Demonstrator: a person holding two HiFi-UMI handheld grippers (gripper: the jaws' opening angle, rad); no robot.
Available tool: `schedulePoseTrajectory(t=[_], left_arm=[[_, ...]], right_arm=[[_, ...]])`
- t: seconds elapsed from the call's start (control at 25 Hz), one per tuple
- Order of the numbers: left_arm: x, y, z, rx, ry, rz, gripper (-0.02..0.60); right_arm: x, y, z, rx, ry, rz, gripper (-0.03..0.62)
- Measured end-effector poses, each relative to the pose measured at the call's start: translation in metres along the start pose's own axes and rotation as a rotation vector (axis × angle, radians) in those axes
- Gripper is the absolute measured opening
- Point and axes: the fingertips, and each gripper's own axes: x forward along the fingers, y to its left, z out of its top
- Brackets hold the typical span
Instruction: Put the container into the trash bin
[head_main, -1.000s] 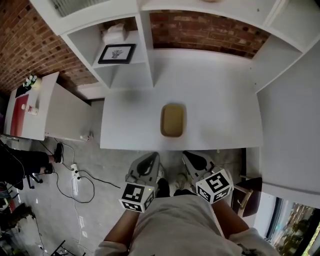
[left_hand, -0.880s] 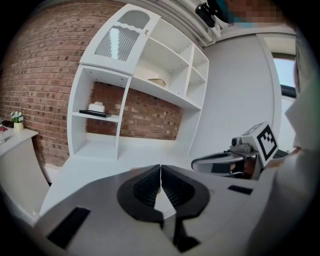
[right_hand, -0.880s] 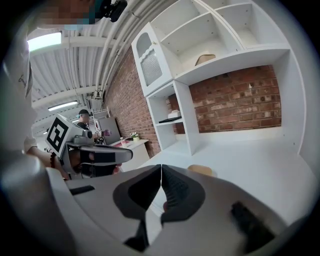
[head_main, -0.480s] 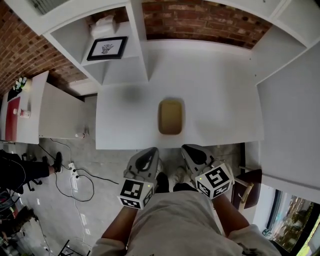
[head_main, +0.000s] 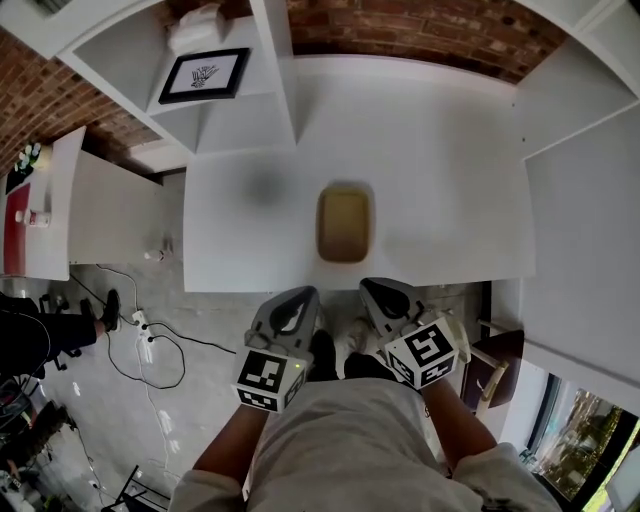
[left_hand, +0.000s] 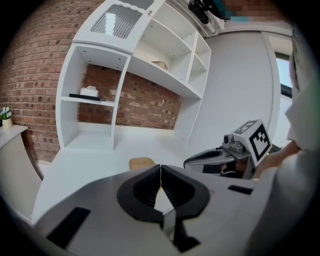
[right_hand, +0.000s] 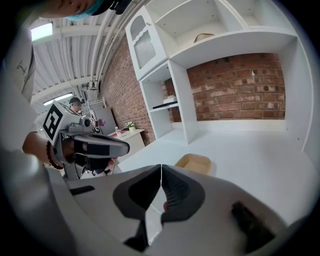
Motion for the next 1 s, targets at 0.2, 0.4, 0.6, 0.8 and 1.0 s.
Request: schedulePoseTrajectory(t=[0.2, 0.4, 0.6, 0.8, 1.0], left_arm=[[0.009, 0.008, -0.010, -0.013, 0.021, -0.012, 0.017], [0.017, 0.016, -0.017, -0.028, 0.037, -0.013, 0.017], [0.023, 0.024, -0.025, -0.041, 0.049, -0.012, 0.017], [0.031, 0.033, -0.031, -0.050, 0.061, -0.012, 0.017], [0.038, 0.040, -0.040, -0.059, 0.087, -0.023, 0.017]], right_arm=[[0.015, -0.008, -0.009, -0.003, 0.024, -0.010, 0.028], [0.029, -0.019, -0.021, 0.012, 0.061, -0.036, 0.028], [0.040, -0.039, -0.034, 0.045, 0.091, -0.096, 0.028], [0.052, -0.061, -0.043, 0.075, 0.108, -0.145, 0.029], [0.063, -0.076, -0.049, 0.093, 0.127, -0.180, 0.031]])
